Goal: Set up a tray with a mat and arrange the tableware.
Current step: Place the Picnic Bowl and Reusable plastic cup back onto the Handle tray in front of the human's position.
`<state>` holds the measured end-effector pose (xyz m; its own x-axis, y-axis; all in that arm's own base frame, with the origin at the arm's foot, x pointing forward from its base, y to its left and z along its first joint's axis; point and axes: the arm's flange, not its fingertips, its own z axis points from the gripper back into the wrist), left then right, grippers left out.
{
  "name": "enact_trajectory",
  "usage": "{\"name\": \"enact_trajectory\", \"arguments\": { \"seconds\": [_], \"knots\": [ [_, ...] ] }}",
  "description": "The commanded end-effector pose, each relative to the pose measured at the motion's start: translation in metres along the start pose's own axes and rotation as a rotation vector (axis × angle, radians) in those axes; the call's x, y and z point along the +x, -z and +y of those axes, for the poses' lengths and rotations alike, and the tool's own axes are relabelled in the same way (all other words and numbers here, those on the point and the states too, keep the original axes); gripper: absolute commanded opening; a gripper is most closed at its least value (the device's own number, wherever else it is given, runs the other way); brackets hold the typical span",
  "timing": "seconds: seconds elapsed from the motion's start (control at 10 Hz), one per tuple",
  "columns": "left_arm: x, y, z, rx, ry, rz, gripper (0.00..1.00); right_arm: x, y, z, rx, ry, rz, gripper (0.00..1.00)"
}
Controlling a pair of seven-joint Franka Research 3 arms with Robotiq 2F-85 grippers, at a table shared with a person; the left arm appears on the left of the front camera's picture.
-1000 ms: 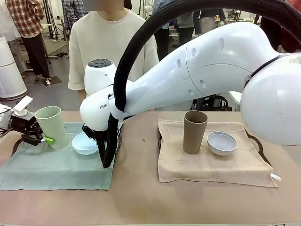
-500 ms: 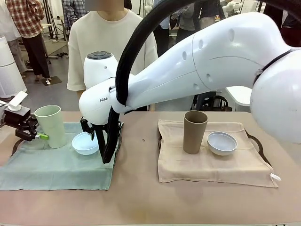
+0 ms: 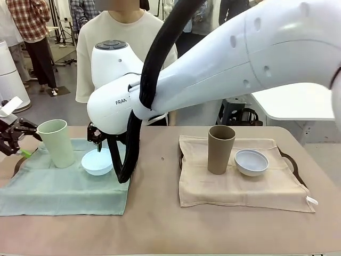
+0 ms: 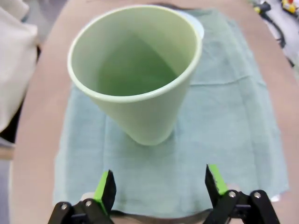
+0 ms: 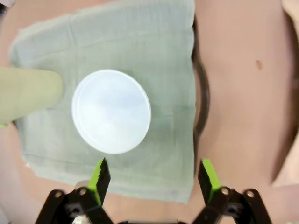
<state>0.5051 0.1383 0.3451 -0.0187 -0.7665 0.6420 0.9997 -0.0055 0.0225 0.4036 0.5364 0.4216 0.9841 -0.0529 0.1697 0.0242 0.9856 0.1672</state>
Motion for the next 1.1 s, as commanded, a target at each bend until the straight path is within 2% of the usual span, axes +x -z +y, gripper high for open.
{"name": "enact_trajectory", "arguments": {
  "seconds": [0.0, 0.2, 0.6, 0.8, 0.9, 1.0],
  "knots": [
    [0.039, -0.006, -0.032, 0.065, -0.180, 0.098, 1.00, -0.016, -0.021, -0.021, -0.065, 0.046, -0.010, 0.97],
    [0.077, -0.020, -0.060, 0.181, -0.272, 0.150, 1.00, -0.026, -0.048, -0.032, -0.136, 0.088, 0.007, 0.97],
    [0.155, -0.038, -0.110, 0.301, -0.492, 0.415, 1.00, -0.028, -0.081, -0.053, -0.148, 0.138, -0.006, 0.97],
    [0.189, -0.035, -0.120, 0.284, -0.612, 0.554, 1.00, -0.029, -0.098, -0.061, -0.174, 0.163, -0.015, 0.97],
    [0.207, -0.033, -0.125, 0.220, -0.656, 0.605, 1.00, -0.030, -0.107, -0.064, -0.173, 0.165, -0.014, 0.97],
    [0.225, -0.029, -0.131, 0.165, -0.716, 0.611, 1.00, -0.033, -0.117, -0.070, -0.180, 0.161, -0.016, 0.97]
  ]
}}
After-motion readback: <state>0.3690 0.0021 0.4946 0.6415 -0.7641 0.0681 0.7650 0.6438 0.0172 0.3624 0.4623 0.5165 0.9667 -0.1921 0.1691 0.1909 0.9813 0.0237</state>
